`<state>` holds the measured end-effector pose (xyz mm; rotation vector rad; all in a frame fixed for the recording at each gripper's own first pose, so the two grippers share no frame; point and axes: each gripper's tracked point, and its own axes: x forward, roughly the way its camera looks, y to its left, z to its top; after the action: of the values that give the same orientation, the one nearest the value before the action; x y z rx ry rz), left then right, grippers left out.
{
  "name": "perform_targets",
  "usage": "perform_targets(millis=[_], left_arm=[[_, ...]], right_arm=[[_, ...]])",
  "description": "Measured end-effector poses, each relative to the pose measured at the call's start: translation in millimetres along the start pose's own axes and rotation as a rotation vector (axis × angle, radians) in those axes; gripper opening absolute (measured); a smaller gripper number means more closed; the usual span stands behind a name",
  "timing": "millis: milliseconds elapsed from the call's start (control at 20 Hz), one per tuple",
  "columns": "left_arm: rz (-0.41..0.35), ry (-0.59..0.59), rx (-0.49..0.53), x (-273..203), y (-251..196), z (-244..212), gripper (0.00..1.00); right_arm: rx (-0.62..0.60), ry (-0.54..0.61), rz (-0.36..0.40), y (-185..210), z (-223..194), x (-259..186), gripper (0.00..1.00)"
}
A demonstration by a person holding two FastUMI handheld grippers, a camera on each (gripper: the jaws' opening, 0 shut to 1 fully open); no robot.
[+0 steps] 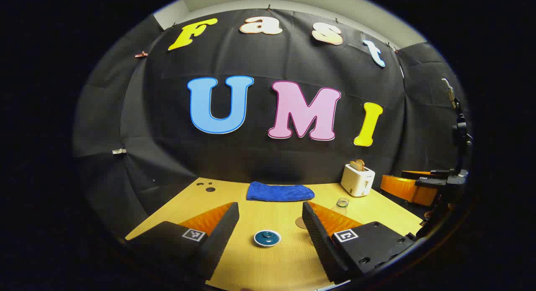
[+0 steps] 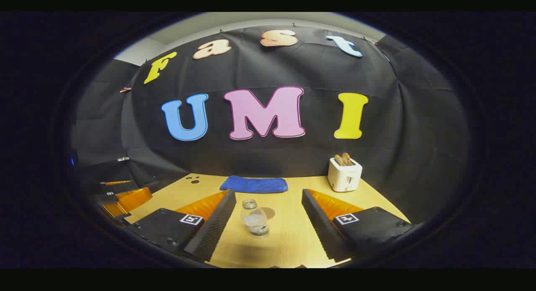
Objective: Open the teacup lid with one hand, grasp the water bottle and pour water into the teacup with the other hand; after pouring, place the water bottle on the coaster and then close the teacup lid.
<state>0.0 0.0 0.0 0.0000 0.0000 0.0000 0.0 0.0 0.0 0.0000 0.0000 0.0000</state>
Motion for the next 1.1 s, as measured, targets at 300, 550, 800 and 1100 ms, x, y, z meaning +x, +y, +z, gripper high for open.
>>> perform_targets(millis=[300, 550, 800, 1100], left_arm=[[-0.078, -0.017, 0.034, 2, -4, -4, 0.95], [-0.042, 0.022, 0.014, 7, 7, -18, 0.95], [0.033, 0.079, -0.030, 17, 17, -34, 0.95], [0.067, 0.108, 0.017, 33, 19, -45, 0.95]], right_arm=[[-0.030, 0.000, -0.006, 14, -5, -6, 0.99], [-0.023, 0.012, 0.044, 29, -19, -3, 0.99], [-0.032, 0.044, 0.093, 30, -35, 9, 0.99], [-0.020, 0.076, 0.138, 28, -48, 24, 0.99]])
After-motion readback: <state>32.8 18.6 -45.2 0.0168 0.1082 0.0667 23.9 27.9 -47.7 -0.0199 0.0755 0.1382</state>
